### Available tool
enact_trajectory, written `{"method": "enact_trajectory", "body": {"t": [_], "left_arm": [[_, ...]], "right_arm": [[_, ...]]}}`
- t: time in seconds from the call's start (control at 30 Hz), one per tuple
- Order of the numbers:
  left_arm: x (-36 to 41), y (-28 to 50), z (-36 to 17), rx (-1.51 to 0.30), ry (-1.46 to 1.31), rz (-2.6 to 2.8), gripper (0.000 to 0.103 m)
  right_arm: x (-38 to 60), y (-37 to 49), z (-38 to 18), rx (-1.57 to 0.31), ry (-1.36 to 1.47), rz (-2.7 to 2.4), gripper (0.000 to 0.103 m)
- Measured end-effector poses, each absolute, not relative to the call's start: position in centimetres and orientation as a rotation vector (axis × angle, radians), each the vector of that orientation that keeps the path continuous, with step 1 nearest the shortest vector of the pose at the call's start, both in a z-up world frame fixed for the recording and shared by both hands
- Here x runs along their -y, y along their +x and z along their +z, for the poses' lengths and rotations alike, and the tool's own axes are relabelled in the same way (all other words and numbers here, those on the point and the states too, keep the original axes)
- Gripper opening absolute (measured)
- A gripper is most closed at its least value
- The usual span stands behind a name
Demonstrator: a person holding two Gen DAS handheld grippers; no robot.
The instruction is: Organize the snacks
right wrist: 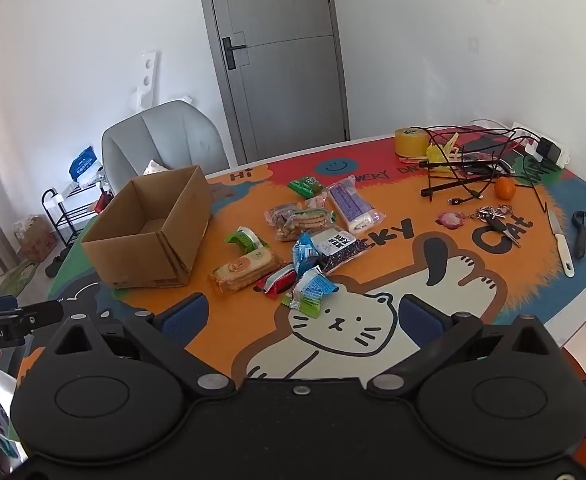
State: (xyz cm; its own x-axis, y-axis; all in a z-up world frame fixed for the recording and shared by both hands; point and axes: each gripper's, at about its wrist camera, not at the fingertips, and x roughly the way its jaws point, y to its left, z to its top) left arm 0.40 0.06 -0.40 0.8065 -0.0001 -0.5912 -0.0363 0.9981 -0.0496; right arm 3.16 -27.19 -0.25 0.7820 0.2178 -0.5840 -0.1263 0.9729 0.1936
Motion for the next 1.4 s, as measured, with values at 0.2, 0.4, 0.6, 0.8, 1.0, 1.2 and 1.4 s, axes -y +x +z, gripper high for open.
{"method": "enact_trajectory", "body": {"t": [0.2,0.4,0.6,0.8,1.0,1.2,1.4], "left_arm": [[-0.09,0.43,-0.37,-0.631,-0.06,0.021,0.102],[-0.23,0.21,-0.19,-0.615,-0.063,0.02,0.102],[-0.24,0.11,0.1,-0.605,-0.055,0.023,0.102],[-0.34,0.1,-0.06,-0.61,-0.06,0.022,0.102],[-0.32,0.1,-0.07,-0.611,-0.06,0.022,0.102],[-0.37,0.01,-0.41,-0.615,-0.058,0.018,0.102],[-0.37,-0.07,-0.28,-0.609,-0.059,0.017,0.102]], "right_arm": [[27.11,3.08,-0.24,-0.647,0.146,0.184,0.103],[27.12,3.15,-0.18,-0.65,0.146,0.185,0.103],[27.09,3.13,-0.19,-0.646,0.145,0.189,0.103],[27.15,3.06,-0.19,-0.641,0.148,0.183,0.103],[27.14,3.02,-0.23,-0.645,0.145,0.187,0.103],[27.09,3.09,-0.22,-0.647,0.144,0.187,0.103],[27.1,3.05,-0.29,-0.647,0.144,0.188,0.103]]}}
